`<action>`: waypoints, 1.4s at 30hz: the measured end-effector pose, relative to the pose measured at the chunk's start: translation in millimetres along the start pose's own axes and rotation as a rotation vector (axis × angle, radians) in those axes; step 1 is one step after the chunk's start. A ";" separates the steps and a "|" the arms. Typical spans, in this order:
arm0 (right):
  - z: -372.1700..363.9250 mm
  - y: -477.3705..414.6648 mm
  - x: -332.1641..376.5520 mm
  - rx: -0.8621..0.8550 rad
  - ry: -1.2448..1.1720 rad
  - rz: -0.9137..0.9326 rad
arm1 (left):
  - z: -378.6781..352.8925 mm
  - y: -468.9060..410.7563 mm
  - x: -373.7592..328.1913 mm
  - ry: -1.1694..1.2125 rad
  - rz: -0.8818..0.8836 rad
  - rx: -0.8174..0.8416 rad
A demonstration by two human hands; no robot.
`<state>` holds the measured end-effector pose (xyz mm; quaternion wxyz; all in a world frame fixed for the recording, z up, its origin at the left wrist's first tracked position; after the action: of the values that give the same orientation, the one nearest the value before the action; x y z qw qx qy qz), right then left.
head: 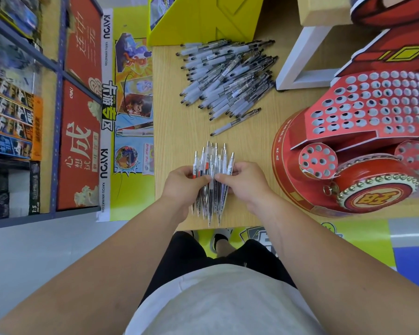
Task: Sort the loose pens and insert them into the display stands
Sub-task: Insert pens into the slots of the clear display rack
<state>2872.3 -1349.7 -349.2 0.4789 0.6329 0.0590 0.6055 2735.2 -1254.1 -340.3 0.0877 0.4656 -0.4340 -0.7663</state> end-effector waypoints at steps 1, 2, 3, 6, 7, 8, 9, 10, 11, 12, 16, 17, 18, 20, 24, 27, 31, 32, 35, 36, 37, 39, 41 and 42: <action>-0.3 -0.5 0.1 0.007 -0.006 -0.003 | -0.2 0.5 -0.9 0.009 0.000 0.003; -0.8 -0.8 0.0 0.016 -0.011 -0.006 | -0.7 1.0 -1.8 0.021 0.000 0.009; -1.4 -0.5 0.7 0.026 -0.021 -0.009 | -0.9 1.7 -2.9 0.035 0.000 0.018; -3.5 2.3 3.9 0.052 -0.059 -0.010 | -2.3 4.0 -5.0 0.079 -0.001 0.052; -3.8 3.5 5.5 0.059 -0.068 -0.008 | -2.1 5.0 -5.3 0.093 0.001 0.057; -4.4 4.4 6.7 0.065 -0.075 -0.007 | -1.8 5.6 -5.2 0.108 0.003 0.059; -4.6 5.6 8.3 0.070 -0.077 -0.006 | -1.4 6.6 -5.4 0.120 0.004 0.060; -4.9 6.1 9.4 0.073 -0.077 0.000 | -0.9 7.3 -5.4 0.129 0.003 0.062; -5.4 6.3 10.6 0.075 -0.078 0.004 | -0.2 8.5 -6.0 0.135 0.002 0.063; -5.7 6.0 10.9 0.076 -0.081 0.007 | 0.2 9.4 -6.6 0.141 0.001 0.064; -7.2 5.0 12.9 0.072 -0.087 0.011 | 1.7 12.1 -10.8 0.128 0.010 0.089; -7.4 4.8 14.4 0.067 -0.084 0.017 | 2.2 13.3 -12.7 0.115 0.006 0.101; -7.8 4.9 16.2 0.064 -0.087 0.026 | 2.2 13.9 -14.8 0.107 -0.003 0.112; -8.4 5.9 21.3 0.061 -0.098 0.039 | 3.2 16.6 -19.4 0.101 -0.022 0.128; -9.6 11.4 34.9 0.082 -0.120 0.068 | 7.1 26.8 -31.0 0.115 -0.052 0.147; -8.5 19.9 45.7 0.115 -0.132 0.085 | 8.4 38.5 -40.5 0.130 -0.064 0.193; -5.9 30.7 60.7 0.145 -0.123 0.121 | 12.8 51.4 -49.1 0.168 -0.046 0.196; -5.1 33.9 64.9 0.153 -0.120 0.133 | 14.2 54.9 -51.3 0.185 -0.043 0.199; -2.5 45.7 77.3 0.181 -0.112 0.173 | 16.2 65.0 -58.3 0.226 -0.042 0.222; -2.2 49.4 80.0 0.180 -0.114 0.182 | 16.6 68.2 -61.0 0.234 -0.044 0.223; -1.8 52.9 82.4 0.171 -0.114 0.188 | 17.0 70.4 -63.4 0.244 -0.047 0.219; -1.3 58.0 85.7 0.122 -0.090 0.196 | 16.9 74.3 -68.2 0.242 -0.051 0.210; -2.0 61.2 87.9 0.073 -0.060 0.193 | 17.0 76.4 -72.3 0.239 -0.051 0.204; -2.4 62.1 88.9 0.052 -0.054 0.188 | 16.9 76.5 -73.9 0.242 -0.052 0.211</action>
<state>2862.0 -1323.5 -244.5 0.4048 0.6641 0.0023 0.6285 2741.9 -1251.0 -232.8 0.0699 0.5723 -0.4863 -0.6566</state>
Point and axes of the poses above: each hand's wrist, its own y-axis away from the middle knuckle, its own z-axis out of the back of the hand, x = y × z, the point moved 6 cm from there along -y, towards the middle knuckle
